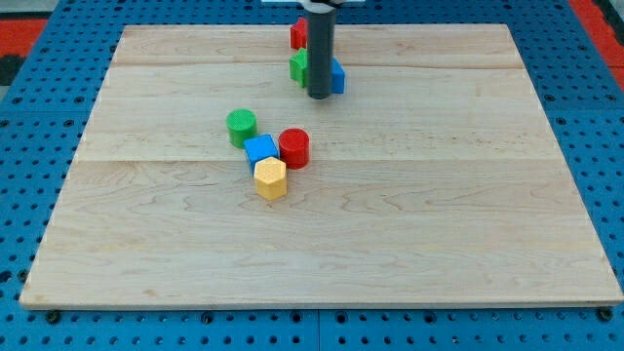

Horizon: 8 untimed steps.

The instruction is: Move green star and blue triangle diagonally below

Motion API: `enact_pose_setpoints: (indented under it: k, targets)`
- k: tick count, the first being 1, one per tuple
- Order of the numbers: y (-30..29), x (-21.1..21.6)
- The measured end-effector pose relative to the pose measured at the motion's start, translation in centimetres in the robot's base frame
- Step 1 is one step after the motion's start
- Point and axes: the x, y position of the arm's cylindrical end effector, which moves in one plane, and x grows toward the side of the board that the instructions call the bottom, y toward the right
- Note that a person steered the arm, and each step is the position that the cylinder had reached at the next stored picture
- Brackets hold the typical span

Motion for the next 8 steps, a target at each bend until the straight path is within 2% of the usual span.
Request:
enact_pose_setpoints:
  k: [1,2,6,7,8]
  targets:
    - [-7.6,-4.6]
    - [-10.2,-8.0]
    - [2.3,-11.3]
    - [-1.1,-11.7]
    - [-3.4,-9.1]
